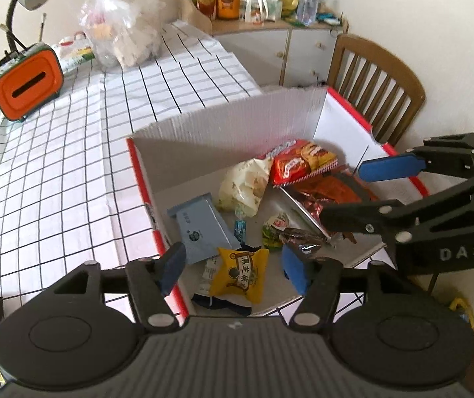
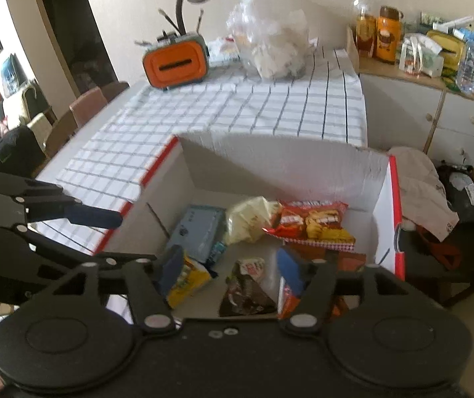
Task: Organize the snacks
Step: 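Open both grippers to drop the candy and packet into the box, then move both grippers back to the black packet and yellow minion strip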
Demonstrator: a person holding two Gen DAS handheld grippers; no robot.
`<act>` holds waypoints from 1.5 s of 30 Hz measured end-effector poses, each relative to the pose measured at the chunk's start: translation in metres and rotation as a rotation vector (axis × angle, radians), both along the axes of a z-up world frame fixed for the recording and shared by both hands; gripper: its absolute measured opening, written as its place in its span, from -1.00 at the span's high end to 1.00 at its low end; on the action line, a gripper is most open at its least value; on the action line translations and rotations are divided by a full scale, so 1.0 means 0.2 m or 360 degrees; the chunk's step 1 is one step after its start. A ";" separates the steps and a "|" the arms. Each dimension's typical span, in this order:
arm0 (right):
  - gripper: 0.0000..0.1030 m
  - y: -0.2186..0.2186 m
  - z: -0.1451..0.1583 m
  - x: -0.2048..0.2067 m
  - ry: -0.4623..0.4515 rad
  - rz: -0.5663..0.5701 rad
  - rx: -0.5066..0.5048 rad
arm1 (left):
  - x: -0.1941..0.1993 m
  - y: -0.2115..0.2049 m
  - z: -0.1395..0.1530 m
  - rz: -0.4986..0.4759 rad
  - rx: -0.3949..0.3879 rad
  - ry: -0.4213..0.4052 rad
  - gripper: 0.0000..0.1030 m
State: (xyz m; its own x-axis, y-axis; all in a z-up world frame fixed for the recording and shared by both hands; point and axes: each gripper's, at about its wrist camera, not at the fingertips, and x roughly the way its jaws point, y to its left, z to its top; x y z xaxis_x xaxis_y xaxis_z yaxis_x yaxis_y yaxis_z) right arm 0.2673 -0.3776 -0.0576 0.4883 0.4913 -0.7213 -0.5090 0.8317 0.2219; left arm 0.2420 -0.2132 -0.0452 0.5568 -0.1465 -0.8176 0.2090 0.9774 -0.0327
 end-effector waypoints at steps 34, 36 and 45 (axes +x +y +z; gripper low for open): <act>-0.99 0.65 0.17 -0.35 -0.0195 0.0047 0.0172 | -0.42 0.91 0.12 0.0228 -0.0015 -0.0307 -0.64; -0.99 0.73 0.16 -0.35 -0.0186 0.0065 0.0158 | -0.43 0.99 0.11 0.0252 -0.0014 -0.0296 -0.64; -0.98 1.06 0.09 -0.34 -0.0114 0.0155 0.0130 | -0.50 1.33 0.03 0.0315 -0.0027 -0.0241 -0.65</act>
State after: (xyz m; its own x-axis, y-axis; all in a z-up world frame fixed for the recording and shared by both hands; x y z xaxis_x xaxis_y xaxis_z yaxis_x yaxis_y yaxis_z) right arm 0.1997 -0.1665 -0.0387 0.4840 0.5945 -0.6421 -0.6033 0.7582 0.2472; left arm 0.1420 0.0525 -0.0389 0.6919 -0.0352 -0.7211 0.0174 0.9993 -0.0321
